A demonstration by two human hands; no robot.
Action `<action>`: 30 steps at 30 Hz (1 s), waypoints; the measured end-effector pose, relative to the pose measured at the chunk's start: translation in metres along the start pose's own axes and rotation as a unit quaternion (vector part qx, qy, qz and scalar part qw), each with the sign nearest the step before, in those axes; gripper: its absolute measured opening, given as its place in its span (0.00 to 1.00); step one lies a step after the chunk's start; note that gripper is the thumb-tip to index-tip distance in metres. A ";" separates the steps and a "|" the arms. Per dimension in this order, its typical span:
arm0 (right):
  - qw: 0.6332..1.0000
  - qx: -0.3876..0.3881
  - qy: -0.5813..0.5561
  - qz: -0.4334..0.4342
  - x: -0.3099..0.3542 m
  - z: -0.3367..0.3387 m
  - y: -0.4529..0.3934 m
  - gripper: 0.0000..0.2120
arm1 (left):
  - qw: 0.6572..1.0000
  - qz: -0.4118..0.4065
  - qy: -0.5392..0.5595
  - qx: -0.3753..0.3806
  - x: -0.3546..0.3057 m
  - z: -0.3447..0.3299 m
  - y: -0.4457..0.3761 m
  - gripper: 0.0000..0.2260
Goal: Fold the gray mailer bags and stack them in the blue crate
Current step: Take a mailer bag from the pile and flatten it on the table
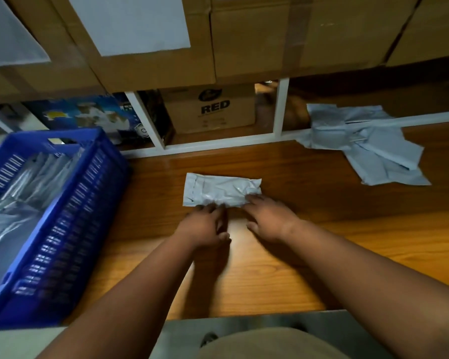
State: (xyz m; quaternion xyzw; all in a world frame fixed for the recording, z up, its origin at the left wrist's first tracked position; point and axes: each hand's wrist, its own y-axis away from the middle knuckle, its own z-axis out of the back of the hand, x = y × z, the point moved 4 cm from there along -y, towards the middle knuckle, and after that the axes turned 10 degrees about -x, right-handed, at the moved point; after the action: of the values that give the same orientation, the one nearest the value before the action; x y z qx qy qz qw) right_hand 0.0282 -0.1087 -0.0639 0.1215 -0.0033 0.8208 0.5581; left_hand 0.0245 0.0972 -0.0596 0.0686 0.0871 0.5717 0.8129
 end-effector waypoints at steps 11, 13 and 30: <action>0.992 -0.085 0.003 0.093 0.021 -0.019 0.064 0.18 | 0.998 -0.006 0.000 -0.061 -0.029 -0.023 0.093 0.26; 0.991 -0.100 -0.004 0.094 0.023 -0.020 0.073 0.16 | 0.996 -0.010 -0.005 -0.087 -0.033 -0.024 0.101 0.21; 0.999 -0.019 0.026 0.005 0.012 -0.052 0.045 0.40 | 0.997 -0.016 0.005 -0.073 -0.026 -0.059 0.053 0.38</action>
State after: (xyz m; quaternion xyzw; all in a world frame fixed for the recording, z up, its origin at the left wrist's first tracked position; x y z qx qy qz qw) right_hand -0.0279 -0.1071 -0.1056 0.0893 -0.0049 0.8262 0.5562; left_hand -0.0462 0.0909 -0.1041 0.0046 0.0502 0.5636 0.8245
